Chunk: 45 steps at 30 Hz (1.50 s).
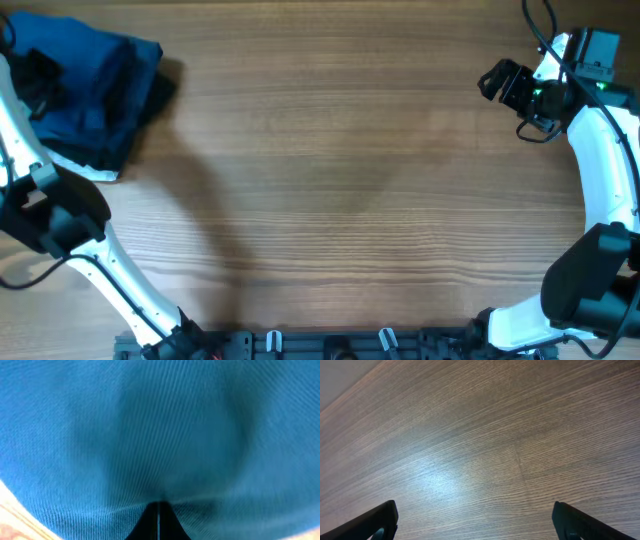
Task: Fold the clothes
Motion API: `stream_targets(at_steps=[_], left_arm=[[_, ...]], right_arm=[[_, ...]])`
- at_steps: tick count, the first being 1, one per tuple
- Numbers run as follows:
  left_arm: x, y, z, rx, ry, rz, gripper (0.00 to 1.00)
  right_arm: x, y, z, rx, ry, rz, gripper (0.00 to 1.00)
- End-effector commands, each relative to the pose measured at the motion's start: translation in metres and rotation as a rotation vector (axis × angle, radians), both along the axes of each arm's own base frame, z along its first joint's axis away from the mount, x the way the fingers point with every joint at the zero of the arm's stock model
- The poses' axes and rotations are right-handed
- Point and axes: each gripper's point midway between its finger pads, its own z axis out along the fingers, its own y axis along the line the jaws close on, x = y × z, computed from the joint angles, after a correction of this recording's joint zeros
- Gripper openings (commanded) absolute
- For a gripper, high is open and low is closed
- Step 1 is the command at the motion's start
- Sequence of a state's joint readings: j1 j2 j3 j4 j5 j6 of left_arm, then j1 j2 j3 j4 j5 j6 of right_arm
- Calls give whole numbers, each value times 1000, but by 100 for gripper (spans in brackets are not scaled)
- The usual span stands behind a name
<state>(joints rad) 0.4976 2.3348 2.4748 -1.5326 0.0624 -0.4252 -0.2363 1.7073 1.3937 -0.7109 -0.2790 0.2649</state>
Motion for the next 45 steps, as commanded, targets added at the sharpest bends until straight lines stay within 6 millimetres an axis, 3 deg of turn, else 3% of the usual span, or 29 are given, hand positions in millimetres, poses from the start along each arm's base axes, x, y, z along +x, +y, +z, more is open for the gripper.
stream_targets(at_steps=[1,3,5,8,11,13,14,15,16,20,27,28,30,31,33,34,36,38,39,40,42,43,45], left_arm=[[-3,-4,-19,-36,49,-5,4],[-1,-8,-7,-37,19,-11,4],[5,-21,23,-45,-70,-34,4],[32,-80,105,-43,-327,-139,5],[65,-142,144,3,-491,-286,15],[81,-178,151,29,-533,-345,26],[84,-190,151,37,-536,-367,52],[83,-199,150,30,-533,-384,91],[83,-208,150,24,-529,-401,100],[82,-236,149,9,-528,-454,100],[82,-236,149,9,-528,-456,100],[82,-236,149,9,-528,-456,100],[82,-236,149,9,-528,-456,100],[82,-236,149,9,-528,-456,100],[82,-236,149,9,-528,-456,100],[82,-236,149,9,-528,-456,100],[82,-236,149,9,-528,-456,100],[82,-236,149,9,-528,-456,100],[82,-236,149,9,-528,-456,100],[82,-236,149,9,-528,-456,100],[82,-236,149,9,-528,-456,100],[82,-236,149,9,-528,-456,100],[82,-236,149,9,-528,-456,100]], right_arm=[[-2,-1,0,-12,1,-5,100],[-2,-1,0,-12,1,-5,100],[-2,-1,0,-12,1,-5,100],[-2,-1,0,-12,0,-4,100],[-2,-1,0,-12,0,-5,99],[-2,-1,0,-12,0,-5,100],[-2,-1,0,-12,0,-5,100],[-2,-1,0,-12,0,-5,100],[-2,-1,0,-12,0,-5,100],[-2,-1,0,-12,0,-5,100],[-2,-1,2,-14,-4,-5,100],[-3,-1,14,-25,-31,-8,99],[-10,3,56,-84,-129,-8,100],[-18,2,82,-138,-184,-27,100],[-44,25,152,-173,-371,2,100],[-69,45,207,-178,-537,33,100],[-104,69,261,-140,-717,54,100],[-165,97,319,-109,-961,127,100],[-198,101,332,-97,-1051,141,100],[-236,100,334,-85,-1124,144,99],[-268,92,314,-30,-1161,93,100],[-273,86,295,-16,-1154,50,99],[-262,69,235,19,-1097,-88,100]])
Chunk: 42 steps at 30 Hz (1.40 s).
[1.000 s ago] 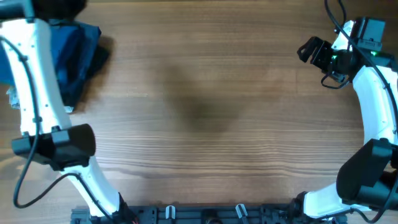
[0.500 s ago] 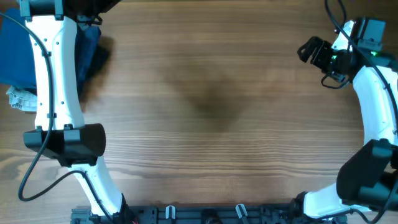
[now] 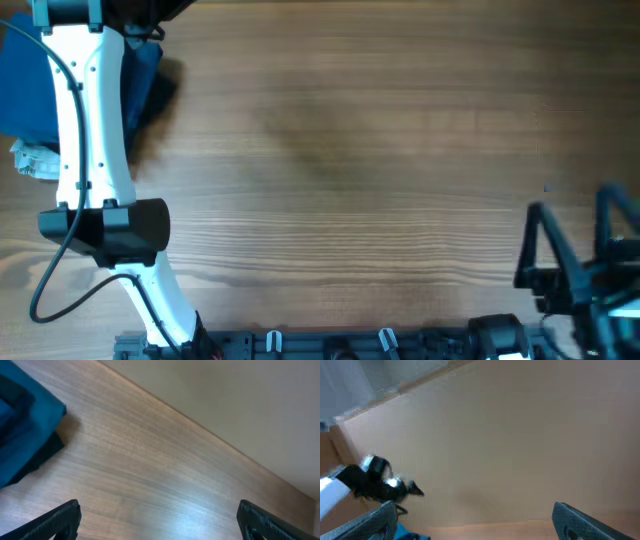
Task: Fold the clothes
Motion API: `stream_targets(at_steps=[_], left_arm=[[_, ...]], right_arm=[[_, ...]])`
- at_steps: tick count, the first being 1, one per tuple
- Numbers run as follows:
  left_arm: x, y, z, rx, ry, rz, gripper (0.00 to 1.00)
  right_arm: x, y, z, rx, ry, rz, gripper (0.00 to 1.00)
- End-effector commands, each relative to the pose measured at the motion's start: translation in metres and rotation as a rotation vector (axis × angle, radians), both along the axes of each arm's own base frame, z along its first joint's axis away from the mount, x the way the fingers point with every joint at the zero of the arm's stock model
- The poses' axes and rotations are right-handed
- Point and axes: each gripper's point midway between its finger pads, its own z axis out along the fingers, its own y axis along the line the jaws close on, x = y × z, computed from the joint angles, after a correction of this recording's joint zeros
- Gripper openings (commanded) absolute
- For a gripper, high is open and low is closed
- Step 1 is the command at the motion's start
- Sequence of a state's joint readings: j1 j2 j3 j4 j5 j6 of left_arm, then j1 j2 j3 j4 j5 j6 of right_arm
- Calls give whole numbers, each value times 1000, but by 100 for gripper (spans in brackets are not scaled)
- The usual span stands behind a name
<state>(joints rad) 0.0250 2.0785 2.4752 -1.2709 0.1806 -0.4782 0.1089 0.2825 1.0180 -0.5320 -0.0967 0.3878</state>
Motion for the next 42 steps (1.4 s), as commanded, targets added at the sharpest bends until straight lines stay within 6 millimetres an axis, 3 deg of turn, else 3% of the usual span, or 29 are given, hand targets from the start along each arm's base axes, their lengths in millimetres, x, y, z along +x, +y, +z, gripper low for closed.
stream_targets(at_steps=[1,6,10,15,19,38,42], left_arm=[[2,2,-3,2,4,9,100],[2,2,-3,2,4,9,100],[2,2,-3,2,4,9,100],[2,2,-3,2,4,9,100],[2,2,-3,2,4,9,100],[1,1,-2,2,3,8,100],[-37,1,53,12,-84,6,100]], right_arm=[[34,-20,-80,150,95,-112,100],[82,-14,-164,147,7,-107,100],[86,-6,-188,40,-74,-88,100],[95,6,-238,-200,65,-56,100],[97,2,-272,-279,191,-72,100],[97,3,-273,-298,192,-68,100],[97,3,-273,-298,192,-68,100]])
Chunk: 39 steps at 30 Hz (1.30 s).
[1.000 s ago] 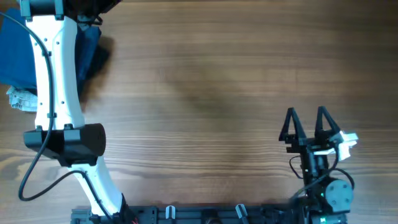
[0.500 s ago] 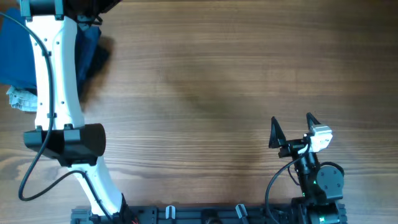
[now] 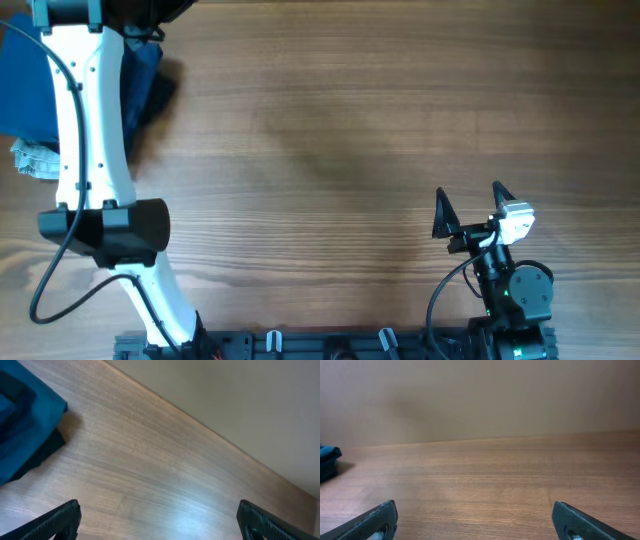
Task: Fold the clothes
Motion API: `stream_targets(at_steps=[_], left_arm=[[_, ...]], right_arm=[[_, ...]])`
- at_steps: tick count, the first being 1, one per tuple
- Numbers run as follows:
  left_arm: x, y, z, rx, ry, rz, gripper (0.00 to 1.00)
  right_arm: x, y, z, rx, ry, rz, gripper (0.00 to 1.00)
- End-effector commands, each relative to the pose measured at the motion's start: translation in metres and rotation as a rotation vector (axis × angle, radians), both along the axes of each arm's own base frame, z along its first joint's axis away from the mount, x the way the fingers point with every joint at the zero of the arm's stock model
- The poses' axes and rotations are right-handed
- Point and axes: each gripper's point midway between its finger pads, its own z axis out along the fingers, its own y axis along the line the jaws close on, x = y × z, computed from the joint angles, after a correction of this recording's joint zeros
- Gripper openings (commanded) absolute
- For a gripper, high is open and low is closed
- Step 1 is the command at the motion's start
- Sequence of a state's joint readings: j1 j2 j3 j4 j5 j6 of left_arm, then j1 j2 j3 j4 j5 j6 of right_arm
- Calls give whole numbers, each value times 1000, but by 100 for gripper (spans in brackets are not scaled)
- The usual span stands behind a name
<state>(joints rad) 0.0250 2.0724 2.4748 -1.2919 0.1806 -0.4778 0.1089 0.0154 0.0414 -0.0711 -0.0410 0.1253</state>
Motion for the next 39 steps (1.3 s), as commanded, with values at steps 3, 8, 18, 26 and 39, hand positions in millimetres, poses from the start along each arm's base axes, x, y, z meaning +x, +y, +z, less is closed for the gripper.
stream_targets(at_steps=[3,8,18,26,39], left_arm=[[-69,1,110,18,-228,9,100],[-148,10,132,65,-298,60,100],[-198,9,-82,61,-527,69,100],[-226,6,-128,164,-800,7,100],[-247,-3,-171,301,-753,-116,100]], right_arm=[[0,2,0,-16,-6,10,100],[0,2,0,-16,-6,10,100],[0,2,0,-16,-6,10,100],[0,2,0,-16,-6,10,100],[0,2,0,-16,-6,10,100]])
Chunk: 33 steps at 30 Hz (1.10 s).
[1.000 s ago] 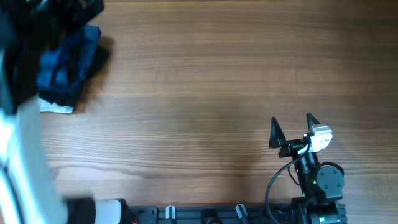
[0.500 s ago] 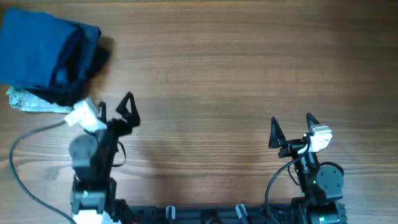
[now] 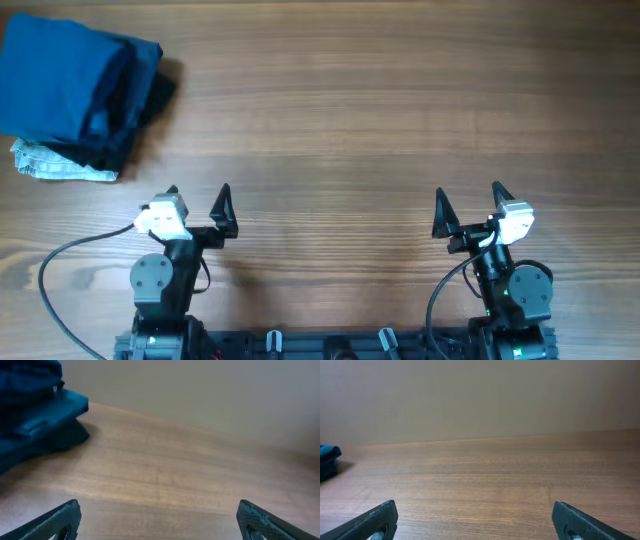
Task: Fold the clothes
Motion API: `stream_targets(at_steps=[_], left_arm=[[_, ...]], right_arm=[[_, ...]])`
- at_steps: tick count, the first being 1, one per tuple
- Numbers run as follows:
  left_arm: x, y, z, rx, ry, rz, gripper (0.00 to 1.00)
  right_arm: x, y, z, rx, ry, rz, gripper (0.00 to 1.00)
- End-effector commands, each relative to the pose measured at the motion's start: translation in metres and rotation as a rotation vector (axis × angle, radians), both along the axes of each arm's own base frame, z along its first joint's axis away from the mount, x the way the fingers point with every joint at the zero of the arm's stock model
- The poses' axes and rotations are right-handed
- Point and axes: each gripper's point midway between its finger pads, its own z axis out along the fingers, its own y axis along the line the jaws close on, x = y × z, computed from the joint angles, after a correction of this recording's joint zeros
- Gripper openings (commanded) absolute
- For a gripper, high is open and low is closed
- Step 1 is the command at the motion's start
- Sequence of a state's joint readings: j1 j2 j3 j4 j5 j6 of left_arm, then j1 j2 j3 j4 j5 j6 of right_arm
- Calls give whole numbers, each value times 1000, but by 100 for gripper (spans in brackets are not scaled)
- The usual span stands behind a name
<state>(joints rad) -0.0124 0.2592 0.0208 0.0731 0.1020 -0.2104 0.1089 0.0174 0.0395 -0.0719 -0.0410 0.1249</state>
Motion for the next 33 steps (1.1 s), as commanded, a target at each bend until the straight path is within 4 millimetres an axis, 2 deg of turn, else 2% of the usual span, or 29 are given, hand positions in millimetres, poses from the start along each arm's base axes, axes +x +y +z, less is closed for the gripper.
stream_targets(at_steps=[1,6,10,15,33], left_arm=[[-4,1,-7,27,9,4,100],[-9,3,-13,29,33,16,100],[-11,3,6,26,-49,17,100],[-13,6,17,26,-99,30,100],[-13,6,17,26,-98,30,100]], right_arm=[[-1,2,2,-15,-11,10,100],[-1,2,2,-15,-11,10,100],[-1,2,2,-16,-11,10,100],[-1,2,2,-16,-11,10,100],[-1,2,2,-15,-11,10,100]])
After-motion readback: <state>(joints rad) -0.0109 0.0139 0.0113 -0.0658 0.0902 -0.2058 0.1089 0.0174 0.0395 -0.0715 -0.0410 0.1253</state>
